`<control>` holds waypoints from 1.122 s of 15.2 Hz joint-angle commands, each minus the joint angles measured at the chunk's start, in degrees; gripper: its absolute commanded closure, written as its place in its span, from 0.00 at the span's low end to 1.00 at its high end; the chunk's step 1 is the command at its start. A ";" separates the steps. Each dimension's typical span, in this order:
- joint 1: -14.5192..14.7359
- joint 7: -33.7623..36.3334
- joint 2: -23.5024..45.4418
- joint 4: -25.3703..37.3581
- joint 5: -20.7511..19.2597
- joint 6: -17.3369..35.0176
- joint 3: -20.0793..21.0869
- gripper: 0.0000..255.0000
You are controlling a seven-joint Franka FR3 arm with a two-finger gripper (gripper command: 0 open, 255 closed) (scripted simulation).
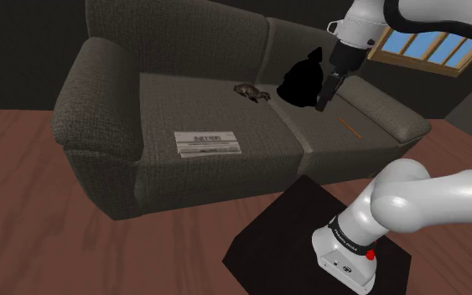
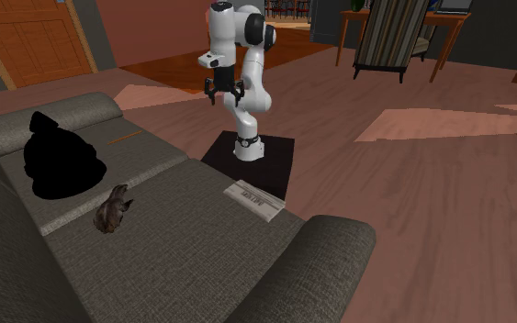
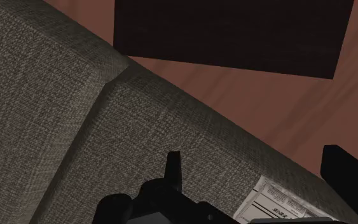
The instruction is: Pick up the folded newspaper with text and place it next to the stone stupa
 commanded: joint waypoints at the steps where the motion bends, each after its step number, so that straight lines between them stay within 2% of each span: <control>1: 0.00 0.00 0.00 0.00 0.00 0.00 0.00 0.00; 7: 4.39 3.99 -2.62 -9.88 -4.31 16.18 11.75 0.00; 11: 6.10 8.46 -1.76 -15.49 -8.71 27.36 20.34 0.00; 14: 5.68 13.27 0.35 -18.83 -13.43 35.80 27.68 0.00; 17: 2.70 19.84 3.41 -21.11 -19.98 43.97 36.49 0.00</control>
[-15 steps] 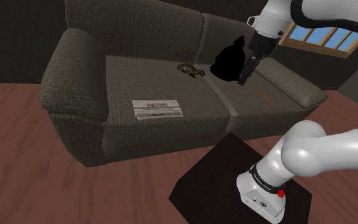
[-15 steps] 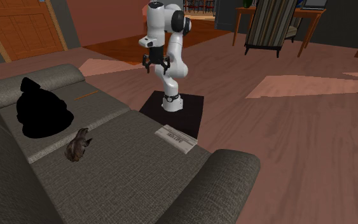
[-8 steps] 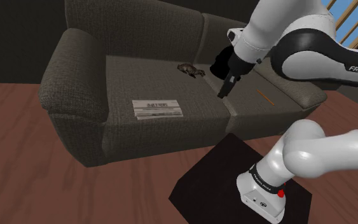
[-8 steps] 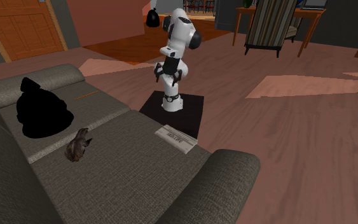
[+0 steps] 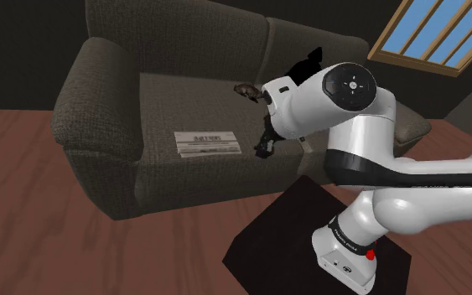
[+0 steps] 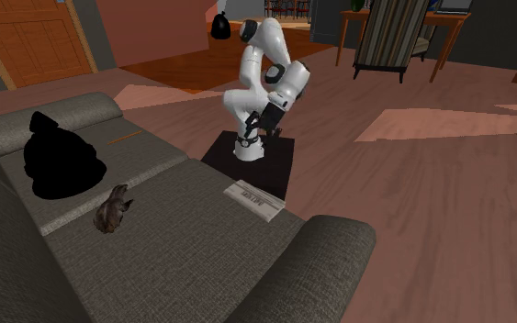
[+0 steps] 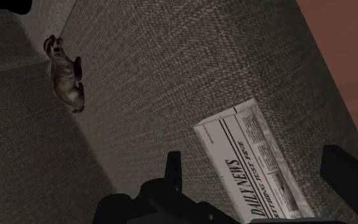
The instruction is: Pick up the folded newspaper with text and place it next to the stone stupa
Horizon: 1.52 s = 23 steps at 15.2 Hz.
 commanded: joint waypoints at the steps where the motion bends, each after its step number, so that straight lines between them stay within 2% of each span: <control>1: -3.16 5.04 2.45 -1.22 -5.37 5.98 6.48 0.00; 4: -11.42 14.58 5.30 -1.51 -14.97 12.90 18.80 0.00; 7: -23.95 25.67 5.51 -0.11 -25.60 18.44 34.45 0.00; 10: -37.24 36.25 -0.03 2.63 -34.05 23.55 50.71 0.00; 12: -43.77 42.52 -7.04 5.03 -37.75 26.99 59.41 0.00; 13: -45.34 44.38 -9.64 5.87 -38.64 28.04 61.70 0.00; 20: -53.03 48.18 -14.90 8.43 -42.30 34.77 63.19 0.00; 23: -53.64 48.52 -15.37 8.68 -42.60 35.32 63.29 0.00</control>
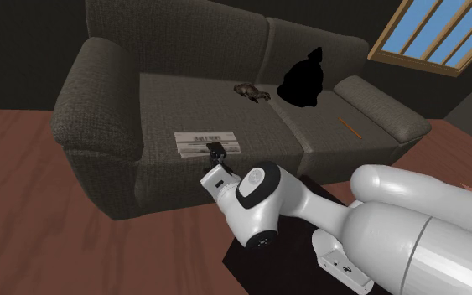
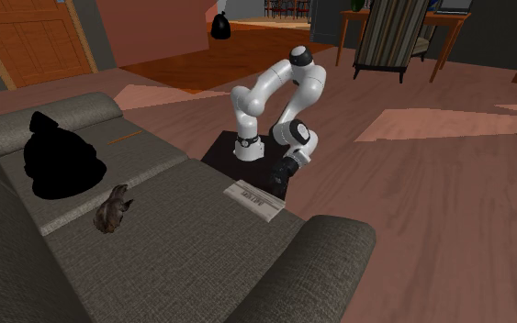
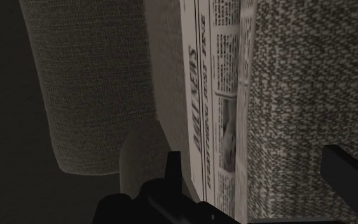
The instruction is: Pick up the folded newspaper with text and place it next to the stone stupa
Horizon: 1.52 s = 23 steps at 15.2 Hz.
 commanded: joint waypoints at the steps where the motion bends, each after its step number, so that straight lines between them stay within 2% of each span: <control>1: -0.15 0.07 -0.09 0.08 -0.06 0.12 0.04 0.00; 5: -0.14 0.06 -0.09 0.08 -0.05 0.11 0.04 0.00; 6: -0.14 0.06 -0.09 0.08 -0.05 0.11 0.04 1.00; 15: -0.15 0.07 -0.09 0.09 -0.06 0.12 0.04 1.00; 23: 4.40 -6.01 4.22 -1.44 -0.50 -1.96 -7.22 1.00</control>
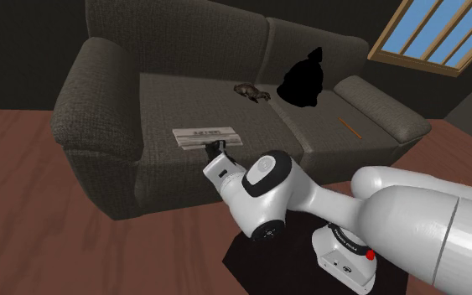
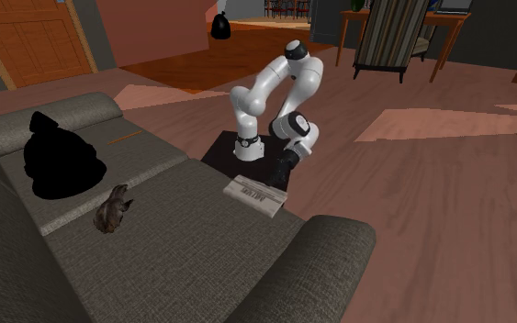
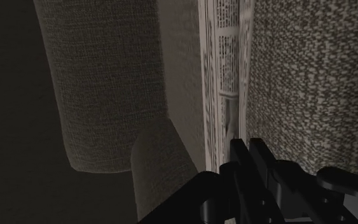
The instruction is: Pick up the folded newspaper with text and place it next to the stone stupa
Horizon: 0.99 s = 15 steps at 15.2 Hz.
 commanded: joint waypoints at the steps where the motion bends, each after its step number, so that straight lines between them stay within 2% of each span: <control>1: 1.09 -1.65 1.03 -0.18 0.01 -0.59 -1.79 1.00; 15: 10.74 -13.89 6.54 -1.08 1.36 -4.93 -15.56 1.00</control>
